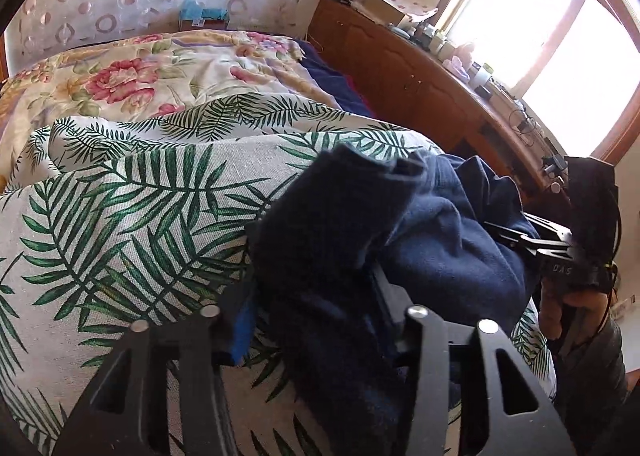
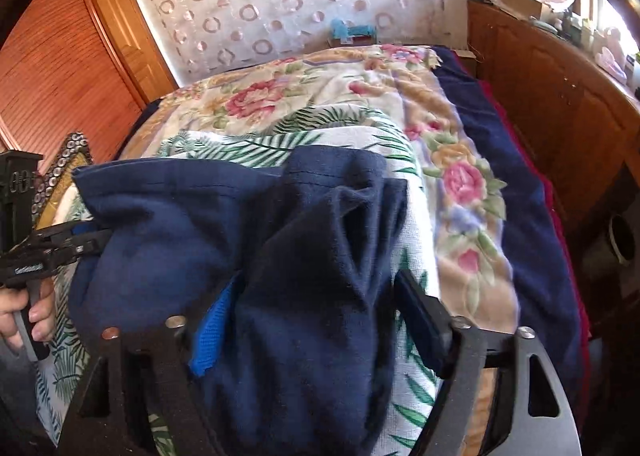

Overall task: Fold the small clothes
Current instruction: 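Grasp the folded shirt with both grippers and lift it off the bed, then carry the shirt with both grippers onto the clothes stack beside the yellow plush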

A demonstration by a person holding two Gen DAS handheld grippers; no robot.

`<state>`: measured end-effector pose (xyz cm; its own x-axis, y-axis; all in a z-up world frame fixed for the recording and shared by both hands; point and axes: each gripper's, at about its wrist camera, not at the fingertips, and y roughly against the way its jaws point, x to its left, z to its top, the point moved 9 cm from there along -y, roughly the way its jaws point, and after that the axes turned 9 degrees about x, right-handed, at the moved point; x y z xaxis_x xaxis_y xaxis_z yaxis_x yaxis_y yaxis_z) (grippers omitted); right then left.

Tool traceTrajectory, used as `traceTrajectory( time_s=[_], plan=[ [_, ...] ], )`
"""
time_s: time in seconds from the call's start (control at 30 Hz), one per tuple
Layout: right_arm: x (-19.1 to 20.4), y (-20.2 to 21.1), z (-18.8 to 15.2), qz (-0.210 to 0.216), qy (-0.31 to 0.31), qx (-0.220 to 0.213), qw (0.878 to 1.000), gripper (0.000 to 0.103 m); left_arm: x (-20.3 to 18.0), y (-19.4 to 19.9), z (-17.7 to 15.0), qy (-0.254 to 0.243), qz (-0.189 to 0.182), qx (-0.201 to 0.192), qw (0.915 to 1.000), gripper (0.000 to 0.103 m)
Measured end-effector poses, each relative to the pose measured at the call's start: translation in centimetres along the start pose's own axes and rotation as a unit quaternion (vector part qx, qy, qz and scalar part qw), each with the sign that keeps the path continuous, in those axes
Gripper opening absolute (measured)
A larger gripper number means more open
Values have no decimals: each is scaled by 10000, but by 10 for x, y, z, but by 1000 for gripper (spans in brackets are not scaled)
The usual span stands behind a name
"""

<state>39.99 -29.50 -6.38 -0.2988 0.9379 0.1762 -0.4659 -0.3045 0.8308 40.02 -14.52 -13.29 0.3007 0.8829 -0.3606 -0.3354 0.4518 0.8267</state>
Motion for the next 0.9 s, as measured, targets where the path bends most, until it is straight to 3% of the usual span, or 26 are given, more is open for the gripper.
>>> traceTrajectory(
  time_s=[0.1,0.13,0.2,0.37,0.6,0.9],
  plan=[
    [6,-3,-6,254,130,9,9996,37,-5,3,0,-20,-144,-16,9999,16],
    [7,-5,-8,290,180,-2,9994,28,-8,7,-1,-20,-192,-71,9998,13],
    [8,0,-7,219,299,-99,9993,23,-14,20,0,-122,-284,-222,9993,12],
    [25,39,-2,141,567,-673,9960,21,-31,77,-7,-374,-456,-776,9952,10],
    [101,87,20,304,1305,-1195,9837,21,-21,189,-38,-186,-323,-1803,9829,10],
    [254,86,60,886,2564,-1417,9520,21,70,304,-99,494,732,-2673,9596,10]
  ],
)
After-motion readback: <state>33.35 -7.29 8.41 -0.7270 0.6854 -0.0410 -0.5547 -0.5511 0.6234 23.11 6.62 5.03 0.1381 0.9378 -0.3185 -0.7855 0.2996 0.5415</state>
